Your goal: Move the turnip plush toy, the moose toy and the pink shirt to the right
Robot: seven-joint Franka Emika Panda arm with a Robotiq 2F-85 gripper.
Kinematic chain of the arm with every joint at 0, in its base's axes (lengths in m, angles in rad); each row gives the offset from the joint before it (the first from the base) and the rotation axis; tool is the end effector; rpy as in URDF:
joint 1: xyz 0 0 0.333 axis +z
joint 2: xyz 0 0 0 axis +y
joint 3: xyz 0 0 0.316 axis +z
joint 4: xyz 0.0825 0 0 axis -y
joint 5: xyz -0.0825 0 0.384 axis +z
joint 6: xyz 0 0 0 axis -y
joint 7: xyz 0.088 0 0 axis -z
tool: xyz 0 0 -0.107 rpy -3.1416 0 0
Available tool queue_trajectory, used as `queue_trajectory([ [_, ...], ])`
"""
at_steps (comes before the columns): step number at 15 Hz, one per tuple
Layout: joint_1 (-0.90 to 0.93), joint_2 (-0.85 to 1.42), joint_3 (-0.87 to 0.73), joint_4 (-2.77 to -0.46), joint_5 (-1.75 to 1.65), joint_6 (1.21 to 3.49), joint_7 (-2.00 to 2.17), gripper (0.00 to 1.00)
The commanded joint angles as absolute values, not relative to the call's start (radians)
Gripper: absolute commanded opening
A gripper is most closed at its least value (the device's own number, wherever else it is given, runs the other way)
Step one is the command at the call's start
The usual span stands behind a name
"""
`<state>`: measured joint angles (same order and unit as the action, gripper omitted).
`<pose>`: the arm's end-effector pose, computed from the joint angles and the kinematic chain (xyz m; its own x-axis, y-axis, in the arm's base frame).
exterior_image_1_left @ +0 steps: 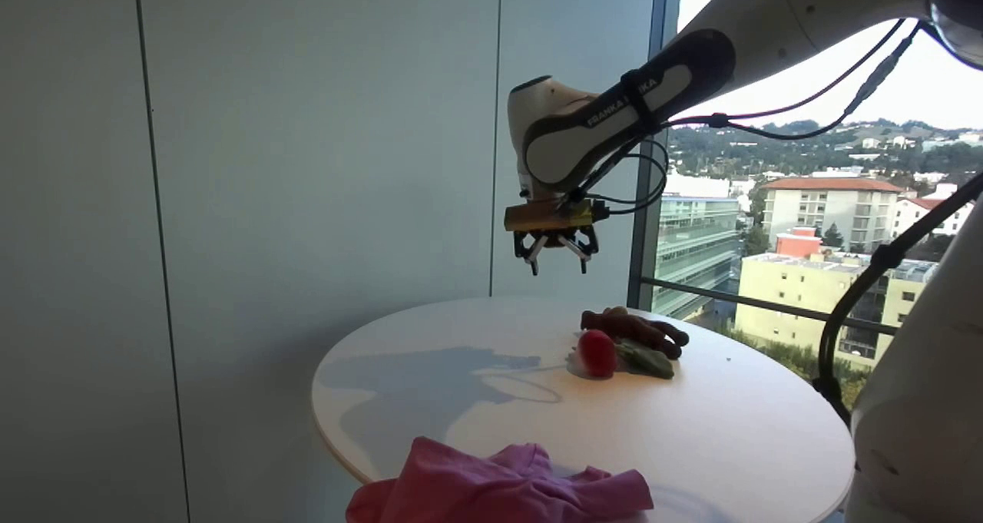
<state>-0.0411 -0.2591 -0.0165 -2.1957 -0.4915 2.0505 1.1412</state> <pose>0.4865 -0.0542 0.5088 0.5176 -0.7433 0.4237 -0.8461 -0.5183 0.1243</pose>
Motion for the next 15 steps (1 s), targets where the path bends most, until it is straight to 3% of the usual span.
queue_trajectory([
  [1,-0.007,-0.305,0.008,-2.129,-0.284,2.046,1.002,1.0],
  [15,0.104,-0.381,0.035,-2.259,0.419,1.948,0.383,1.0],
])
